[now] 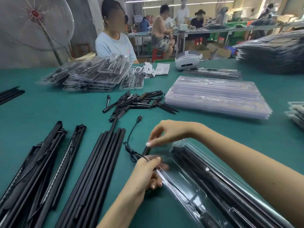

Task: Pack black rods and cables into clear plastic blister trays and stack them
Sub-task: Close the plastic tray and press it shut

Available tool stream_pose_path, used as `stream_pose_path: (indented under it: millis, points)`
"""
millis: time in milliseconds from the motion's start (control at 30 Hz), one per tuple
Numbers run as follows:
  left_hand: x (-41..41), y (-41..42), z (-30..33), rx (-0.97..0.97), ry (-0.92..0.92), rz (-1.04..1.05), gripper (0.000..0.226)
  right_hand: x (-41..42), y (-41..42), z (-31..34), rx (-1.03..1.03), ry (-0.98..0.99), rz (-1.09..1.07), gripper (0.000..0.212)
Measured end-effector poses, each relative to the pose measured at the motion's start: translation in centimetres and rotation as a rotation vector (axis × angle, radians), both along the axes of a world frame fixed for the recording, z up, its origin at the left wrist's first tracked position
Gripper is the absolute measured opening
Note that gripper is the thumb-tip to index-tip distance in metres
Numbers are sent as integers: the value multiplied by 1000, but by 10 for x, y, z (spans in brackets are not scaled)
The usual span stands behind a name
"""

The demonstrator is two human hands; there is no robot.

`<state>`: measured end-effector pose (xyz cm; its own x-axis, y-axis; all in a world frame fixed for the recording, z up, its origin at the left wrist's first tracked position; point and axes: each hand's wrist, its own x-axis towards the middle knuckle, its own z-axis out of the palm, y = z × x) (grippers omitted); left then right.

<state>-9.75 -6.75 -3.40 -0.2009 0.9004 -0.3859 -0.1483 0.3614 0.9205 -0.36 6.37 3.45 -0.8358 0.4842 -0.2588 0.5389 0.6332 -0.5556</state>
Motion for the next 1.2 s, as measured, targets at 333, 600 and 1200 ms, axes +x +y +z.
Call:
stream_pose_path:
  millis: [333,600,1200]
  points:
    - [8,21,7,8,132,1,8,23,12,-14,-103,-136,-27,11]
    - [-6,35,17,-120,282,-253,20,27,13,-20,-160,-109,-148,6]
    - [-3,30,5,-19,266,-170,12,19,2,-28,-32,-171,-205,21]
